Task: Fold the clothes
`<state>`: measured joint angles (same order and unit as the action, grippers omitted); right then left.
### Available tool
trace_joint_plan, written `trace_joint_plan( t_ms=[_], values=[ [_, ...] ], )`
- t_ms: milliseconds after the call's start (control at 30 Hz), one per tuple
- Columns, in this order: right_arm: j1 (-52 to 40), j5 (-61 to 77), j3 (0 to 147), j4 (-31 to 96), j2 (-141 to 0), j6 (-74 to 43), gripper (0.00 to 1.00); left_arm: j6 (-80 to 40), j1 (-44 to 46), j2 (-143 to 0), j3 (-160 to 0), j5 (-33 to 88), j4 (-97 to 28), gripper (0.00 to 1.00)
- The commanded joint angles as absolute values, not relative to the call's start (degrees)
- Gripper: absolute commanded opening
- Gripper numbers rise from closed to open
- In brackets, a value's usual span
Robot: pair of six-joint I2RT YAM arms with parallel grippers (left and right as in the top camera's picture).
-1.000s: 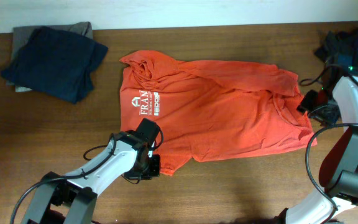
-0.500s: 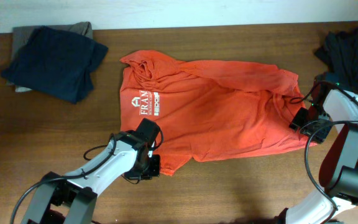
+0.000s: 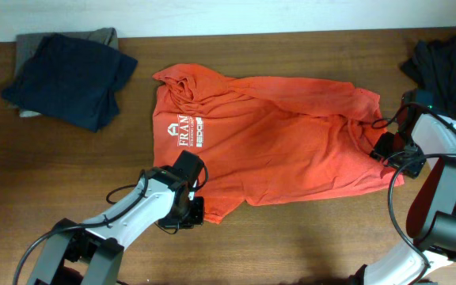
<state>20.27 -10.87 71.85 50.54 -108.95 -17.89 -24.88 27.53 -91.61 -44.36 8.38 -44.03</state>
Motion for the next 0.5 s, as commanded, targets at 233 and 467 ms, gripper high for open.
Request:
trace_joint_plan(
  t_ms=[233, 467],
  values=[
    [20.4, -10.5, 71.7, 49.4, -109.3, -13.3, 0.63, -24.4, 27.7, -94.2, -42.6, 9.0, -44.4, 0.01],
    [20.4, -10.6, 71.6, 50.1, -109.3, -12.9, 0.10, -24.4, 27.7, -94.2, -42.6, 9.0, -44.3, 0.01]
  ],
)
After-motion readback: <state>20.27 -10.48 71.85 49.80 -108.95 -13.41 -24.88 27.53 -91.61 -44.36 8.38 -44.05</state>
